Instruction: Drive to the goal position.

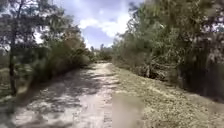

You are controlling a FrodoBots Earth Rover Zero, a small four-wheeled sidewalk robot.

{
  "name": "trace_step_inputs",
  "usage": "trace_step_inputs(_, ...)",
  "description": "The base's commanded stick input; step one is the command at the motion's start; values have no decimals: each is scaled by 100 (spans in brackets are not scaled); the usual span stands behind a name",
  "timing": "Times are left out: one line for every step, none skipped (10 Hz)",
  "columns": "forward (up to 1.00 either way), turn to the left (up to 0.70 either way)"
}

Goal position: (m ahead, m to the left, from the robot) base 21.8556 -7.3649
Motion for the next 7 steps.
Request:
trace_step_inputs(85, 0)
trace_step_inputs(85, 0)
trace_step_inputs(85, 0)
trace_step_inputs(85, 0)
trace_step_inputs(85, 0)
trace_step_inputs(85, 0)
trace_step_inputs(85, 0)
